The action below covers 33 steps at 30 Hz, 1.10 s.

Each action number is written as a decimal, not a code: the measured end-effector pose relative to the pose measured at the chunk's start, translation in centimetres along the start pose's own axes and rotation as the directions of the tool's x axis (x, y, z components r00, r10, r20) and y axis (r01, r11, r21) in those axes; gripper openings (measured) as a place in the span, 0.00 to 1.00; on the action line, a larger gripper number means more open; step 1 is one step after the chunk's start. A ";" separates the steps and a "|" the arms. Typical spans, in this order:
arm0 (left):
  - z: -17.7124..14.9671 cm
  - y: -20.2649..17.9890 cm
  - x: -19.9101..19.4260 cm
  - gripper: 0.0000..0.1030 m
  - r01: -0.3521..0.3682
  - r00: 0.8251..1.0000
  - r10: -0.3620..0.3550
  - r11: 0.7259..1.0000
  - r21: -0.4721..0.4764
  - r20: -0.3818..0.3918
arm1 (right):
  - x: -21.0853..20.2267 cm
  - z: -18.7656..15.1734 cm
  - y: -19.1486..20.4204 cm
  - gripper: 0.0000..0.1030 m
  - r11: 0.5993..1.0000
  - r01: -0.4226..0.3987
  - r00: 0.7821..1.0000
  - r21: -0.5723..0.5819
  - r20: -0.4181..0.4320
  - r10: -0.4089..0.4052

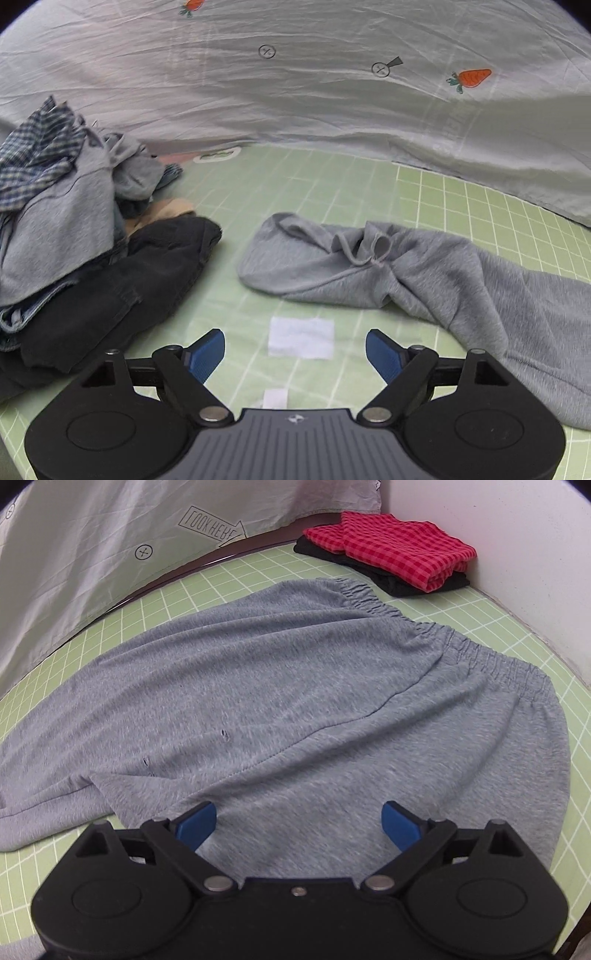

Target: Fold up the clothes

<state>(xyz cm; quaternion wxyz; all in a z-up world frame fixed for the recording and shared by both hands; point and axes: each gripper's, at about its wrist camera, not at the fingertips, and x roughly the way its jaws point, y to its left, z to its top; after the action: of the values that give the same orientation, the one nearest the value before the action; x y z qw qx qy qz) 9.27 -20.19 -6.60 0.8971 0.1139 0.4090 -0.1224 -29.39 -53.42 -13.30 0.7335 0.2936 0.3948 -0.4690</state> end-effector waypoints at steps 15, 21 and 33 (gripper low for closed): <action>4.6 -2.3 9.6 0.05 0.178 0.983 -0.179 0.984 -0.029 -0.040 | 1.2 0.0 4.7 0.94 0.992 0.099 0.993 -0.075 -0.052 -0.103; 2.7 2.3 6.3 0.04 0.134 0.991 -0.132 0.990 -0.050 0.034 | 0.9 -0.5 5.2 0.94 0.991 0.103 0.992 -0.090 -0.056 -0.108; -4.6 12.7 2.1 0.05 -0.135 0.989 0.123 0.978 -0.158 -0.083 | 0.9 -1.3 5.2 0.94 0.996 0.050 0.995 -0.068 -0.086 -0.055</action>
<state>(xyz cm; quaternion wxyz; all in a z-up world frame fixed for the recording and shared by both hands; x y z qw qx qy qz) 11.31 -7.05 -9.80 0.8939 0.0708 0.4419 -0.0261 -24.78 -50.77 -14.39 0.7122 0.2790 0.4496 -0.4614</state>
